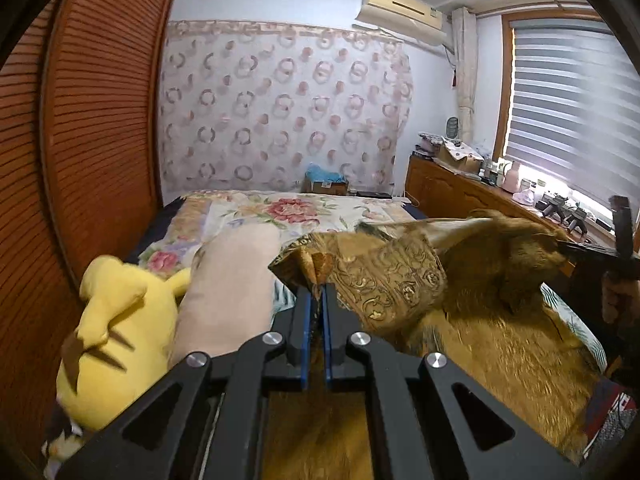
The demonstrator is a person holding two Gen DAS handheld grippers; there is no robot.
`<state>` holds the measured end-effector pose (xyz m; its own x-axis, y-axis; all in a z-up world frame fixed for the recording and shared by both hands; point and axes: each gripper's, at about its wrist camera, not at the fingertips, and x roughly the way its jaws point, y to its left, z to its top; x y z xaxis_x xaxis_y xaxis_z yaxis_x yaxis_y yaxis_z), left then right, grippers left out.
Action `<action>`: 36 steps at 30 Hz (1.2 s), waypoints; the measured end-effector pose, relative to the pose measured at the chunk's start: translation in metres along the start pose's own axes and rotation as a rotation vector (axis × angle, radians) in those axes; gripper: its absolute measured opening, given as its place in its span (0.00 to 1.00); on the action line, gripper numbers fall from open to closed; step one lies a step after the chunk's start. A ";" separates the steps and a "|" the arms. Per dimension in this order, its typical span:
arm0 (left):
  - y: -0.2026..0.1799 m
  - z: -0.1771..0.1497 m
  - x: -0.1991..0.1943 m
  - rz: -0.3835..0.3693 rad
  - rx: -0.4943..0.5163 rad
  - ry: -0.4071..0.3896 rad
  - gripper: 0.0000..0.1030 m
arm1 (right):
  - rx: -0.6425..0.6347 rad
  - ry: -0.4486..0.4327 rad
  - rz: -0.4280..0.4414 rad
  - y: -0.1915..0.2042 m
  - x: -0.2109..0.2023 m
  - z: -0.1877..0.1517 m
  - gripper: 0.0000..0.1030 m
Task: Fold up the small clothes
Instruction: 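Lift the shirt with the left gripper while the right gripper grasps and folds its end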
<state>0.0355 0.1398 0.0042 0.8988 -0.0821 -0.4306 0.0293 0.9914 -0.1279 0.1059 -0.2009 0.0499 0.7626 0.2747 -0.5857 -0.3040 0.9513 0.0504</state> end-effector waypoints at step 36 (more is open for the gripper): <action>0.030 -0.044 0.036 -0.023 -0.030 0.370 0.26 | -0.026 0.153 -0.043 -0.005 -0.052 -0.079 0.57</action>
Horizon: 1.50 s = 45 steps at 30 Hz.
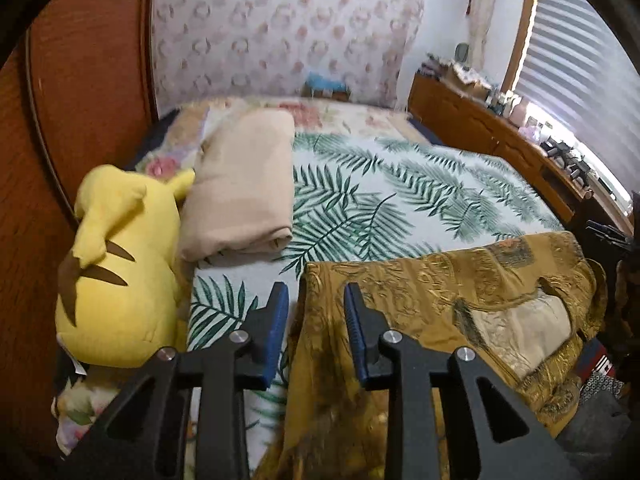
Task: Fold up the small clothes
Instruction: 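Lift the shirt with the left gripper while the right gripper grasps and folds its end, then grasp the gold shirt edge with both grippers and lift it up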
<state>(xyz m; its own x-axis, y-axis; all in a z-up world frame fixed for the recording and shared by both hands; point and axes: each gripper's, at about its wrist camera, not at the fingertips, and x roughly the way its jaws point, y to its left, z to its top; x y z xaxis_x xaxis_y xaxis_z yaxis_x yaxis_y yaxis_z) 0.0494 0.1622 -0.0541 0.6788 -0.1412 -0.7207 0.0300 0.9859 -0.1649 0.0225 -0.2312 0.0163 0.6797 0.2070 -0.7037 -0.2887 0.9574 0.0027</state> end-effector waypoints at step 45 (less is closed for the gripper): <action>-0.029 0.033 -0.079 -0.048 0.029 -0.314 0.00 | 0.027 -0.007 0.169 -0.010 0.002 0.025 0.04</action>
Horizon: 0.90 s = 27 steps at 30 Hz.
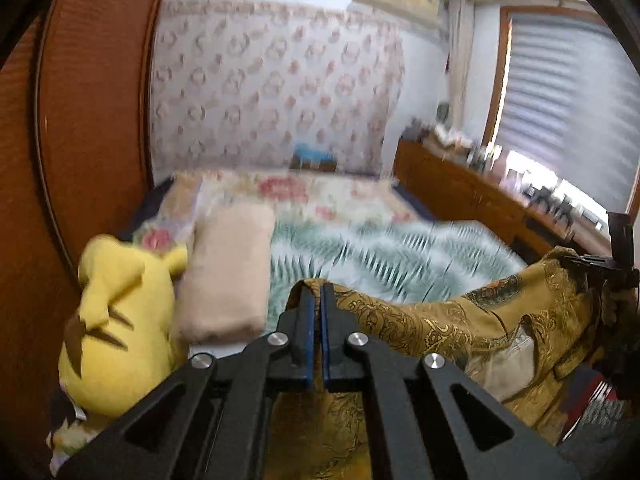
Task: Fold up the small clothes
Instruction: 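Grasp the gold shirt edge with both grippers and lift it up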
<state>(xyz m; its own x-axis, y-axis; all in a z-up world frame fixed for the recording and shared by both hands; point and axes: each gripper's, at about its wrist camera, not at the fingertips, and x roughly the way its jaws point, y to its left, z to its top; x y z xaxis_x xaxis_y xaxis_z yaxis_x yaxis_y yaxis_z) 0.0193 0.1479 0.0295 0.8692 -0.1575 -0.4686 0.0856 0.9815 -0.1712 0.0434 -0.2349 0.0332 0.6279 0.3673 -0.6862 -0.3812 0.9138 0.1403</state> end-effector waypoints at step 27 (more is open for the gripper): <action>-0.003 0.182 -0.061 0.072 0.103 -0.380 0.00 | -0.290 -0.480 -0.251 0.074 -0.209 0.214 0.02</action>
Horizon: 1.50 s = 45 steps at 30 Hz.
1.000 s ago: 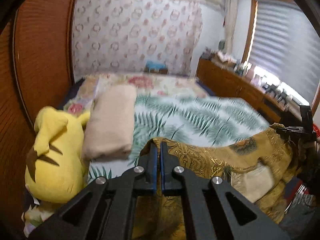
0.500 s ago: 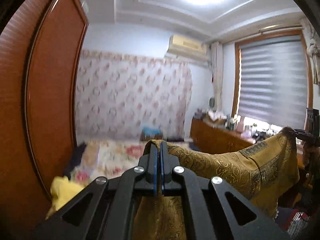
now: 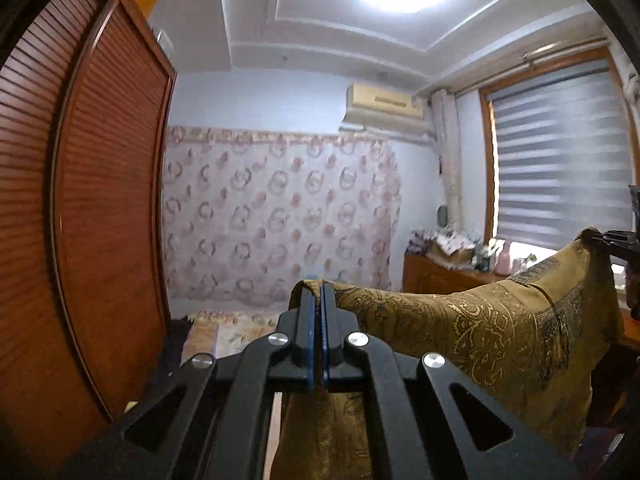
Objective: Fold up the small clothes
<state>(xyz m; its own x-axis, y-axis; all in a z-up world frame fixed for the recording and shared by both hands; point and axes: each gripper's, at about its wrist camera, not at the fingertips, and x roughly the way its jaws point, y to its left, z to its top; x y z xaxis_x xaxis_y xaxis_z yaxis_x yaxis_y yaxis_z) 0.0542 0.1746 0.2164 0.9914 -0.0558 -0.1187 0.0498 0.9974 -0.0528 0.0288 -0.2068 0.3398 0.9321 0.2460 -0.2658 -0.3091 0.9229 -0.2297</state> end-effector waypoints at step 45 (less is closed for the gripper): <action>0.007 -0.225 0.082 -0.005 -0.078 0.542 0.31 | 0.224 0.570 0.005 0.026 0.201 -0.303 0.45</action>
<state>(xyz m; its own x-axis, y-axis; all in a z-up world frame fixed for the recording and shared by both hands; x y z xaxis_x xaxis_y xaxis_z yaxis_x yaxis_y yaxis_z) 0.1089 0.1668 -0.0172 0.7859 -0.0966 -0.6107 0.0245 0.9918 -0.1254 0.1510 -0.2235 -0.0028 0.6635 0.1108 -0.7399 -0.2085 0.9772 -0.0406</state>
